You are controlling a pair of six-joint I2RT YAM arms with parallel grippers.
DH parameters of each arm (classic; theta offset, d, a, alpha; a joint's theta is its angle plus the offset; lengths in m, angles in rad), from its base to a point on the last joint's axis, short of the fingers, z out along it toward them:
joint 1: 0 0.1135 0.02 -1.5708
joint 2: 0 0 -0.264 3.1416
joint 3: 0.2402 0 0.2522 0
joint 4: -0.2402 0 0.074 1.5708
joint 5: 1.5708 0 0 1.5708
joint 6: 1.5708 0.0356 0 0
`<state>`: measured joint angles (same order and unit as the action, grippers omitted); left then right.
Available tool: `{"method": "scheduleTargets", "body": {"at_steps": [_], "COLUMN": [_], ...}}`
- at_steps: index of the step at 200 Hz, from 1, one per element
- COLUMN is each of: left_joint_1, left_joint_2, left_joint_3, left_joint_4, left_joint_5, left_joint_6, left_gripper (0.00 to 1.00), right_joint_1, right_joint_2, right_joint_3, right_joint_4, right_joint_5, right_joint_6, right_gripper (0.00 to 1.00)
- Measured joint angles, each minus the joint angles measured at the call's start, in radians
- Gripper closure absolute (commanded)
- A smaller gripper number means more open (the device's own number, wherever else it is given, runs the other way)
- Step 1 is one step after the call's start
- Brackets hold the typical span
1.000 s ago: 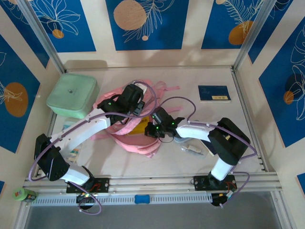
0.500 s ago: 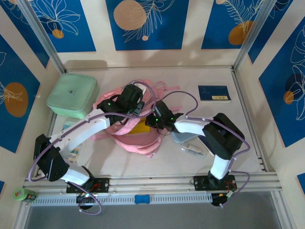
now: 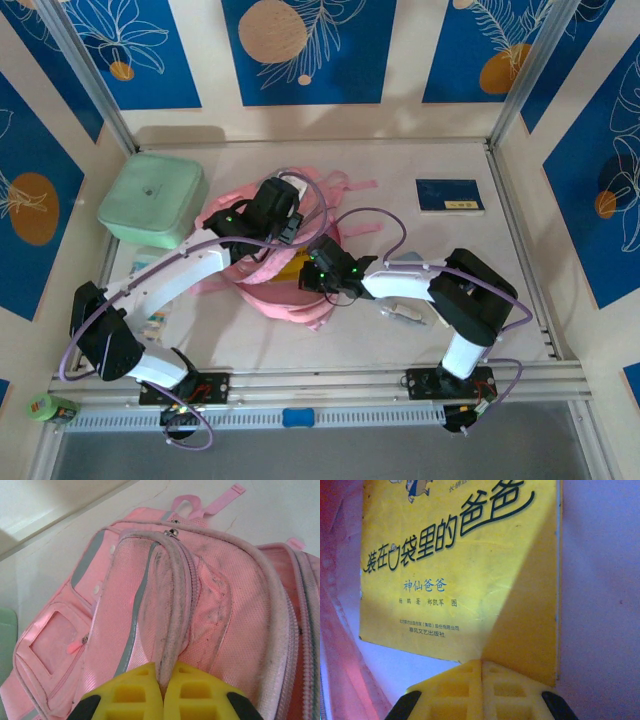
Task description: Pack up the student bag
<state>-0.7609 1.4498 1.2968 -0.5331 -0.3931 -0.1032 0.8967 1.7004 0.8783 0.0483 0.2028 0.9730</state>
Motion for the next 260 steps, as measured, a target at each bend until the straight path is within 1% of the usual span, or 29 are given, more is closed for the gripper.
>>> {"method": "scheduleTargets", "body": {"at_steps": [43,84,129,178,204,225,244,260], "left_joint_1": [0.001,0.005,0.008,0.011,0.011,0.015,0.017,0.018], "left_joint_2": [0.0,0.0,0.0,0.0,0.0,0.0,0.0,0.0], "left_joint_3": [0.0,0.0,0.0,0.0,0.0,0.0,0.0,0.0], "left_joint_4": [0.0,0.001,0.001,0.002,0.002,0.002,0.002,0.002], "left_joint_5": [0.0,0.0,-0.001,0.0,-0.001,-0.004,-0.003,0.0], "left_joint_6": [0.0,0.0,0.0,-0.001,-0.001,-0.001,-0.002,-0.002], "left_gripper": [1.0,1.0,1.0,1.0,1.0,1.0,1.0,1.0], "right_joint_1": [-0.02,-0.06,-0.081,-0.133,-0.1,-0.059,-0.05,-0.05], "right_joint_2": [0.007,0.057,0.06,0.083,0.069,0.043,0.05,0.065], "right_joint_3": [0.012,0.064,0.071,0.09,0.09,0.066,0.055,0.055], "right_joint_4": [0.013,0.026,0.061,0.097,0.085,0.09,0.083,0.084], "right_joint_5": [0.044,0.094,0.156,0.16,0.165,0.154,0.14,0.135], "right_joint_6": [-0.008,-0.042,-0.091,-0.102,-0.113,-0.079,-0.054,-0.045], "right_gripper": [0.95,0.95,0.94,0.93,0.92,0.93,0.95,0.95]}}
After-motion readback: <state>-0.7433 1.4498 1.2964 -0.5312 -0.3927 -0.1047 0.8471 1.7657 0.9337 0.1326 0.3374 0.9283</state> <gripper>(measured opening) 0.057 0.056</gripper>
